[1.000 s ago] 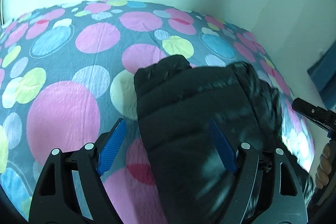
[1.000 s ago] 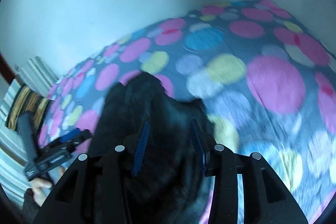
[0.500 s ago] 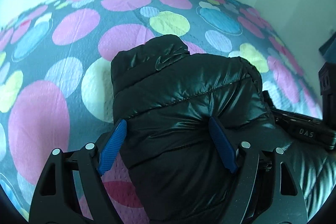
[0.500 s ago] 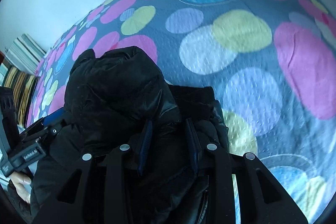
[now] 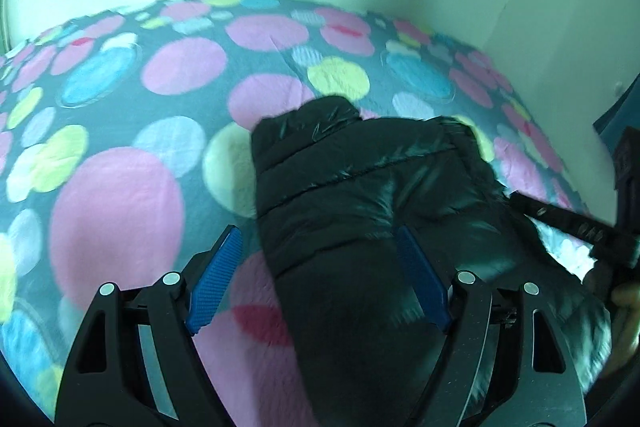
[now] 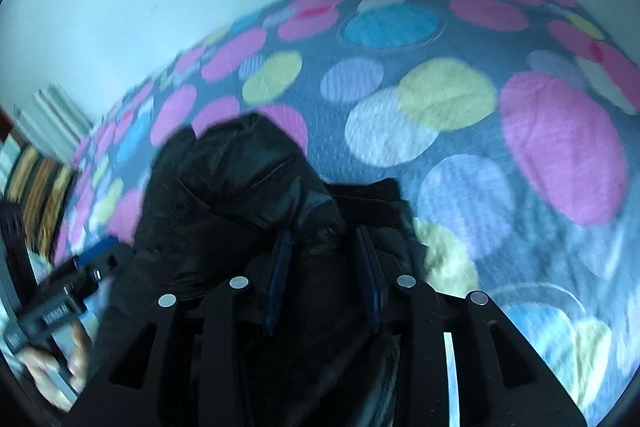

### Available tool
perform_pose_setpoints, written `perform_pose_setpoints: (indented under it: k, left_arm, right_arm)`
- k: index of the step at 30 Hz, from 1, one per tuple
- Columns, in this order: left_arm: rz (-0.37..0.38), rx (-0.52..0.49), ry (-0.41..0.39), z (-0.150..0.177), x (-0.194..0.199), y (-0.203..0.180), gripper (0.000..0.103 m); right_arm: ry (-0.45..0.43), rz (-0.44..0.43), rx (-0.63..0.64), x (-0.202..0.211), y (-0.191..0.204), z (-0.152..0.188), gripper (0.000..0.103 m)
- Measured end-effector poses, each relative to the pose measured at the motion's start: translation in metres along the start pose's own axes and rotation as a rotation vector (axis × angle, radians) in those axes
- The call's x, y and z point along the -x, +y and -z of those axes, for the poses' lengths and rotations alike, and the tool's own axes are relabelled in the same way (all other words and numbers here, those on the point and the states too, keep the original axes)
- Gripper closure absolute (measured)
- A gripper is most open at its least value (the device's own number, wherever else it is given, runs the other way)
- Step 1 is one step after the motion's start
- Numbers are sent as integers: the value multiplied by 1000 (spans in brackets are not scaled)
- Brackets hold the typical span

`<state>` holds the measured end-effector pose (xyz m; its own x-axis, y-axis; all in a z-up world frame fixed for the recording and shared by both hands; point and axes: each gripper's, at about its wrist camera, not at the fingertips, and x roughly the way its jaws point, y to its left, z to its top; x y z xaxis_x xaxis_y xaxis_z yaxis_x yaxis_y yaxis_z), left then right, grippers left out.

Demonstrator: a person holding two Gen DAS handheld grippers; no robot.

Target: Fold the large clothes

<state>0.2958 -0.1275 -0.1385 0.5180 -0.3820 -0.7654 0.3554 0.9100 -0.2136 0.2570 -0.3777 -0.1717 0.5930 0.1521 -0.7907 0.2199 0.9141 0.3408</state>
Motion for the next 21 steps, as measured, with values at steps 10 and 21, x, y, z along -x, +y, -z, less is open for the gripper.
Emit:
perform_pose_setpoints:
  k: [10,21]
  left_arm:
    - [54,4,22,45,28,-2,24]
    - [24,-56,72,56,-15,-22,22]
  right_arm:
    - [-32,25,233,87,74,64,70]
    - [53,20,41,25,10,109,56]
